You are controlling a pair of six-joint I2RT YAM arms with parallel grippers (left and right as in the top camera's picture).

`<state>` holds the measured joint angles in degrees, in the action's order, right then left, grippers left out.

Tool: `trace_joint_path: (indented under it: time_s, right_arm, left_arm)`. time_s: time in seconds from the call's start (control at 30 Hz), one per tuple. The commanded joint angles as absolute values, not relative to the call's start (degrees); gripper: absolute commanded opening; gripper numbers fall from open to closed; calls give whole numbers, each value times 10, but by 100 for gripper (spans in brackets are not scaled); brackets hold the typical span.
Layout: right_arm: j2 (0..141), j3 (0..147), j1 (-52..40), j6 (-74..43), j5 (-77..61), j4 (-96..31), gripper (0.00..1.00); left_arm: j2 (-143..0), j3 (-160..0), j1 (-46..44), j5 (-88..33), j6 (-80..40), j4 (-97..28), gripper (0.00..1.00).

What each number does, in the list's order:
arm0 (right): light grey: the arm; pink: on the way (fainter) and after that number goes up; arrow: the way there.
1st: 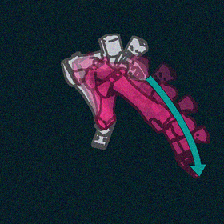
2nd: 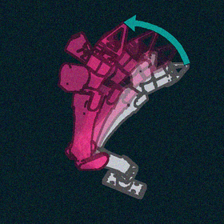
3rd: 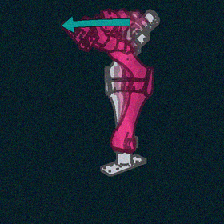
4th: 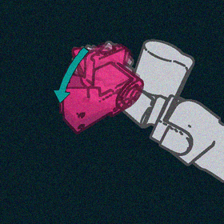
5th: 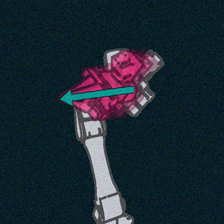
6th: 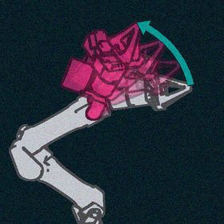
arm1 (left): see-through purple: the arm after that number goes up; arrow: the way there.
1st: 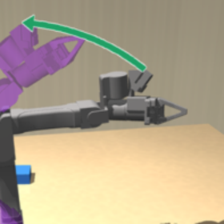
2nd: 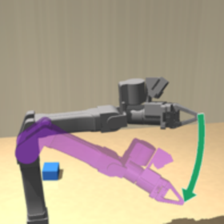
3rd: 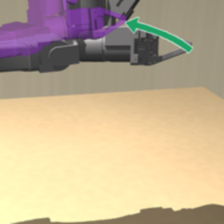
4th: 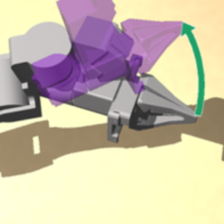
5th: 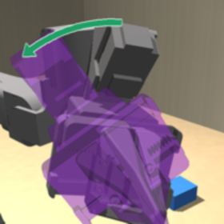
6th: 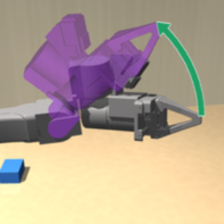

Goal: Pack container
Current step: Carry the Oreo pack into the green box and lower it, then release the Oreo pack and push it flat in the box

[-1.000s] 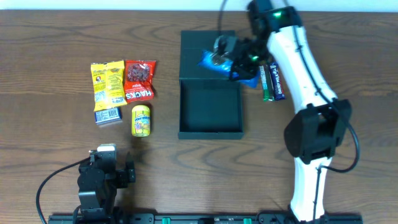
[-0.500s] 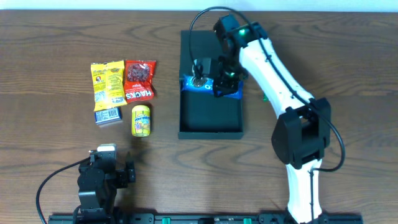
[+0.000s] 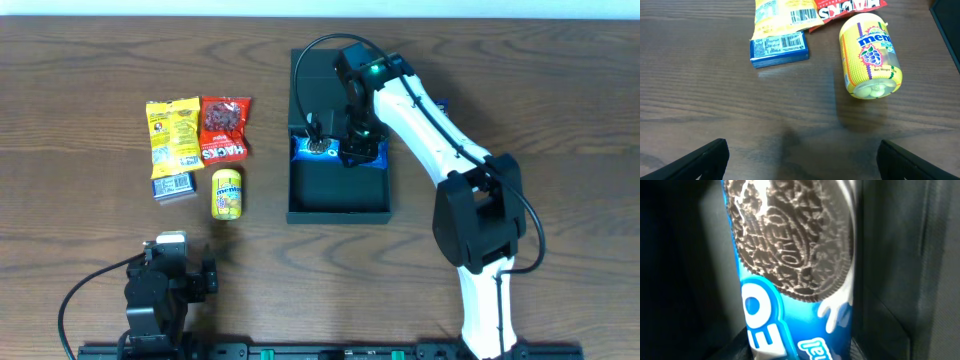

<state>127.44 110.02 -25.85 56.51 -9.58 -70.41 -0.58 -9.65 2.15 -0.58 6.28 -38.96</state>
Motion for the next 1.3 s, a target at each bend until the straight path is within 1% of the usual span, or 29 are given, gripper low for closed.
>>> trace_joint_path:
  time_s: [0.0,0.03,0.07,0.1,0.17,0.27,0.33,0.37,0.43,0.5,0.63,0.77,0.93,1.0,1.27]
  right_arm:
    - [1263,1099,-263,557,-96,-700,50]
    - [1263,1099,-263,557,-96,-699,52]
    - [1263,1099,-263,557,-96,-698,61]
    - [1263,1099,-263,557,-96,-697,64]
    - [1263,1099,-263,556,-96,-694,68]
    - [1263,1099,-263,539,-96,-687,69]
    - [1263,1099,-263,522,-97,-681,62]
    - [1263,1100,-264,514,-99,-681,52]
    - [1262,1101,-265,497,-103,-685,25]
    - [1260,1101,-267,495,-120,-696,2]
    - [1260,1101,-273,496,-180,-732,2]
    - [1260,1089,-286,504,-179,-754,2]
    - [1260,1042,-297,502,-130,-724,1]
    - [1260,1013,-297,468,-93,-687,2]
    - [1260,984,-297,446,-38,-640,1]
  left_arm:
    - [-2,-90,23,2,71,-391,95]
    - [-2,-90,23,2,71,-391,95]
    - [-2,-90,23,2,71,-391,95]
    - [-2,-90,23,2,71,-391,95]
    - [-2,-90,23,2,71,-391,95]
    - [-2,-90,23,2,71,-391,95]
    - [-2,-90,23,2,71,-391,95]
    - [-2,-90,23,2,71,-391,96]
    - [-2,-90,23,2,71,-391,95]
    - [-2,-90,23,2,71,-391,95]
    - [-2,-90,23,2,71,-391,95]
    - [-2,-90,23,2,71,-391,95]
    - [-2,-90,23,2,71,-391,95]
    - [-2,-90,23,2,71,-391,95]
    - [-2,-90,23,2,71,-391,95]
